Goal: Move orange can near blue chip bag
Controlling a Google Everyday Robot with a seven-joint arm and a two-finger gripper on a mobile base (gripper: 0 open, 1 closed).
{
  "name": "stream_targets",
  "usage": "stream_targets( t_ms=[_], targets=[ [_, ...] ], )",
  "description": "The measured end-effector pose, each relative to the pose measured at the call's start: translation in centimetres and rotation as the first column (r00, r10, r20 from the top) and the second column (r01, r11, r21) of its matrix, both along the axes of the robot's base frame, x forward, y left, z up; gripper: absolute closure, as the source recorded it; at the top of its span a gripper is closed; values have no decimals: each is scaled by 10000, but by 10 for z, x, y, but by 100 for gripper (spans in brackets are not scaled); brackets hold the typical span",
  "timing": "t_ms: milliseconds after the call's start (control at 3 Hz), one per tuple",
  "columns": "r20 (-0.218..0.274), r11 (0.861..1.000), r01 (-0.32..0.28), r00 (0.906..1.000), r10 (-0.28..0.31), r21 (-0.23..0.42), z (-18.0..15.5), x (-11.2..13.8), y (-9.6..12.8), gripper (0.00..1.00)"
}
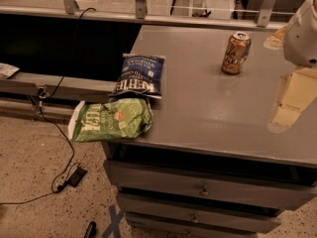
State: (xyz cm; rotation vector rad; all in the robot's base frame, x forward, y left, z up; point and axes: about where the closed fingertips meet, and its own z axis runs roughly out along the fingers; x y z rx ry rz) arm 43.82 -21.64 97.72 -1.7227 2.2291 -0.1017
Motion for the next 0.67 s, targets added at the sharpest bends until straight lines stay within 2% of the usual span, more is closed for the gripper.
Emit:
stream_targets(
  t_ms=[333,667],
  targets=[
    [0,10000,0,10000,0,0,0,0,0,0],
    [322,9993,136,9994,-146,336,7,31,-7,0]
  ],
)
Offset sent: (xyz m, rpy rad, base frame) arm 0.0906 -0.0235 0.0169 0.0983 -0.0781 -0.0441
